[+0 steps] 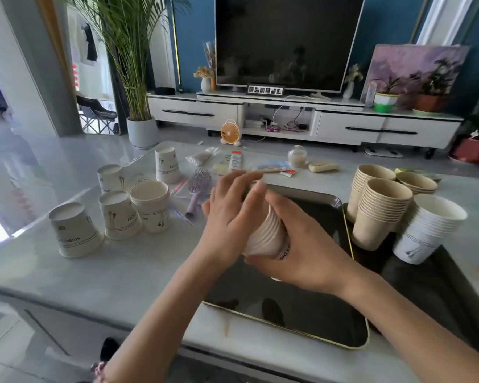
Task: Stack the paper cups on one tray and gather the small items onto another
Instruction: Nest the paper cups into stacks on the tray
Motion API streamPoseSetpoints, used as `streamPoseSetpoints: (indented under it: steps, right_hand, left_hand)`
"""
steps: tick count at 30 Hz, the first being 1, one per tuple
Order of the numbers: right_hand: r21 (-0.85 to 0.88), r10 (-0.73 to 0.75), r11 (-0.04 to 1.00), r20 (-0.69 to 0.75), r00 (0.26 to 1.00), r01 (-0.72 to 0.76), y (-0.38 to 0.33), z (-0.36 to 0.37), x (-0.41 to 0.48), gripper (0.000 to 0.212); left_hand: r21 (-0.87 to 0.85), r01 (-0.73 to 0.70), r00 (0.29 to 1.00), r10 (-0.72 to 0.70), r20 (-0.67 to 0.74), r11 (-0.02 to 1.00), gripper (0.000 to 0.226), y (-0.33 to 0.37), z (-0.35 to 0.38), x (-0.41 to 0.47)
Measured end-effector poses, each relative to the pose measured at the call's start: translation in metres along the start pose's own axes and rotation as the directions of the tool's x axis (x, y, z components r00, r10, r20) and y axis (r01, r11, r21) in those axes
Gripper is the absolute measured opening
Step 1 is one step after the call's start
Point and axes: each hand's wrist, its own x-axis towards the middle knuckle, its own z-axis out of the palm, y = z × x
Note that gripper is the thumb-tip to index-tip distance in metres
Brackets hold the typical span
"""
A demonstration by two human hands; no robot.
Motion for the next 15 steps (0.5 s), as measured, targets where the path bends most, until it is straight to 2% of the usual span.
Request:
streamPoseSetpoints:
  steps: [2,4,6,8,9,11,13,15]
  right_hand:
    - [-0.02,0.0,1.0,-0.01,1.0,0.0,0.005,-0.003,-0.011,0.09]
    - [-0.03,0.049,0.998,-0.046,0.998,-0.05,0.015,-0.013,-0.03,0.082]
    - [0.025,0.118,0.993,-0.174,0.978,-0.115,0.027,-0.025,-0.055,0.079]
    - [0.156,0.232,0.971,-0.401,0.886,-0.184,0.037,-0.04,-0.077,0.081]
    - [0.197,0.295,0.955,-0.513,0.806,-0.224,0.044,-0.047,-0.086,0.082]
    - [0.238,0.409,0.91,-0.643,0.648,-0.338,0.062,-0.059,-0.101,0.08]
    - [0.282,0.517,0.846,-0.641,0.567,-0.453,0.083,-0.059,-0.108,0.077]
    - [0.305,0.582,0.803,-0.589,0.561,-0.513,0.099,-0.054,-0.116,0.078]
  left_hand:
    - [0.175,-0.038,0.99,0.013,0.141,0.984,0.077,0.005,0.017,-0.003]
    - [0.102,-0.05,0.975,0.027,0.219,0.994,0.081,0.013,0.038,-0.007]
    - [-0.075,-0.007,0.972,0.024,0.232,0.997,0.069,0.023,0.058,-0.009]
    - [-0.24,0.069,0.972,-0.011,0.235,0.968,0.043,0.033,0.076,-0.008]
    - [-0.271,0.093,0.969,-0.025,0.245,0.958,0.03,0.037,0.086,-0.006]
    - [-0.255,0.109,0.96,-0.035,0.279,0.961,0.021,0.042,0.102,-0.005]
    - [-0.21,0.104,0.957,-0.04,0.289,0.972,0.016,0.037,0.113,-0.005]
    - [-0.181,0.082,0.952,-0.023,0.305,0.98,0.012,0.033,0.124,-0.008]
